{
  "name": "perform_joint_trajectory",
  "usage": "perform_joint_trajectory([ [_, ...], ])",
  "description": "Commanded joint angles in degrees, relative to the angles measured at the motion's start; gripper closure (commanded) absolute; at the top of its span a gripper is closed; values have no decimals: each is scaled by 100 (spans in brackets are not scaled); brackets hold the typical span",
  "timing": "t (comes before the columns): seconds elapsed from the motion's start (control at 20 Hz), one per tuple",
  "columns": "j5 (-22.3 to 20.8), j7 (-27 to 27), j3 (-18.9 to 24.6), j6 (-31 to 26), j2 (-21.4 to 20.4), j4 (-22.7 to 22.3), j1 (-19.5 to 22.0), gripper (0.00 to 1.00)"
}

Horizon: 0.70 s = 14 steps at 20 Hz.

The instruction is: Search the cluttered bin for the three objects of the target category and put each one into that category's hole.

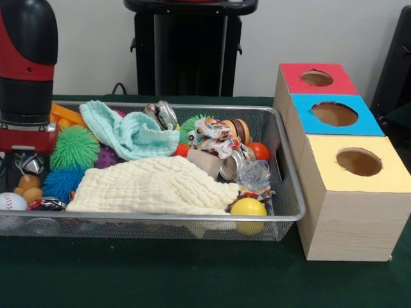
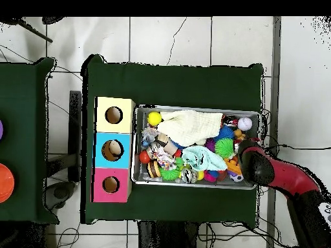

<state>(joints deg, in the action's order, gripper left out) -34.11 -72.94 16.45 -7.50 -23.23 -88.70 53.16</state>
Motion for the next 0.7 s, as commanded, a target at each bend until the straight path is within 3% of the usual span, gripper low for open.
perform_joint_trajectory([
  [0.05, -239, 39, 270, -819, 274, -553, -177, 0],
  [0.7, -239, 172, 409, -823, 795, -348, 119, 0],
])
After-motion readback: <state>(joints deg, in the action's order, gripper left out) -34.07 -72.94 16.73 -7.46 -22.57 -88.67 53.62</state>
